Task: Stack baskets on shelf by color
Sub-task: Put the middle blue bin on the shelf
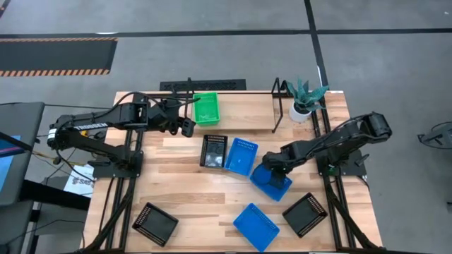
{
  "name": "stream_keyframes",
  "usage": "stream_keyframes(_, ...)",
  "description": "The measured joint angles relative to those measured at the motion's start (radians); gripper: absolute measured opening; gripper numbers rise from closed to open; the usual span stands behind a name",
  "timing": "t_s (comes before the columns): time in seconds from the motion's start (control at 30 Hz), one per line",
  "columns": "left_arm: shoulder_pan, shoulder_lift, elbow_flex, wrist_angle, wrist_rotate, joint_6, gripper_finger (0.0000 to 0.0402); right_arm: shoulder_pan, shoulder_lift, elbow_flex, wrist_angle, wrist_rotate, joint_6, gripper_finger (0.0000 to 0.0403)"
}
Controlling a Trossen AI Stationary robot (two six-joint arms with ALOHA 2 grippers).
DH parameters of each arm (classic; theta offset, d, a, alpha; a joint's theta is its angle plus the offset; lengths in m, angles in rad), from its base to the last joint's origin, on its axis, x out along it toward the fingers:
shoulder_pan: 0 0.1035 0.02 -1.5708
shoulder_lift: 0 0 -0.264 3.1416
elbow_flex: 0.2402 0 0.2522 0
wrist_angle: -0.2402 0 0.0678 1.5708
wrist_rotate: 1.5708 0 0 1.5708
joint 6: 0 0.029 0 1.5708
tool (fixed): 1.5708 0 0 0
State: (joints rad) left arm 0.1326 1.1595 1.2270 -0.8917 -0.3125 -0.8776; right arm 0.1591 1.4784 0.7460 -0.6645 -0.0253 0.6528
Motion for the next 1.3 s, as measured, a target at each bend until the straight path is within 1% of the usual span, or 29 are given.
stream_keyframes(0.1,0.000,0.000,0.000,-0.003,-0.014,0.000,0.0244,-0.006,-0.002,0.001,-0.032,-0.002,0.021,0.0048)
stream_keyframes(0.13,0.001,0.000,0.000,-0.002,-0.016,0.000,0.0244,-0.006,-0.012,0.001,-0.037,-0.003,0.023,0.0025)
stream_keyframes(0.17,0.004,0.000,0.000,-0.003,-0.016,0.000,0.0244,-0.005,-0.027,0.001,-0.039,-0.003,0.022,0.0015)
stream_keyframes(0.3,0.014,0.000,0.000,-0.004,-0.002,-0.012,0.0244,-0.005,-0.092,0.000,-0.067,-0.001,0.032,0.0015)
stream_keyframes(0.4,0.019,0.000,0.000,-0.003,0.002,-0.021,0.0244,-0.013,-0.169,0.001,-0.113,0.001,0.062,0.0006)
stream_keyframes(0.5,0.031,0.000,0.000,-0.002,0.025,-0.022,0.0244,-0.022,-0.260,0.000,-0.149,0.000,0.121,0.0008)
stream_keyframes(0.7,0.049,-0.004,0.000,-0.001,0.047,-0.026,0.0244,-0.045,-0.445,0.022,-0.158,-0.004,0.230,0.0006)
stream_keyframes(0.77,0.049,-0.006,0.000,0.000,0.046,-0.027,0.0244,-0.070,-0.480,0.050,-0.135,0.010,0.256,0.0005)
stream_keyframes(0.83,0.049,-0.007,0.000,0.000,0.046,-0.029,0.0244,-0.107,-0.497,0.077,-0.106,0.047,0.297,0.0003)
stream_keyframes(0.9,0.049,-0.007,0.000,-0.003,0.047,-0.036,0.0244,-0.152,-0.499,0.107,-0.061,0.072,0.321,0.0004)
stream_keyframes(1.0,0.049,-0.008,0.000,-0.006,0.046,-0.052,0.0244,-0.240,-0.469,0.160,0.014,0.078,0.315,0.0008)
stream_keyframes(1.2,0.053,-0.008,0.000,-0.008,0.046,-0.055,0.0244,-0.410,-0.295,0.269,0.176,0.102,0.206,0.0005)
stream_keyframes(1.3,0.053,-0.008,0.000,-0.009,0.042,-0.060,0.0244,-0.479,-0.196,0.339,0.211,0.107,0.179,0.0008)
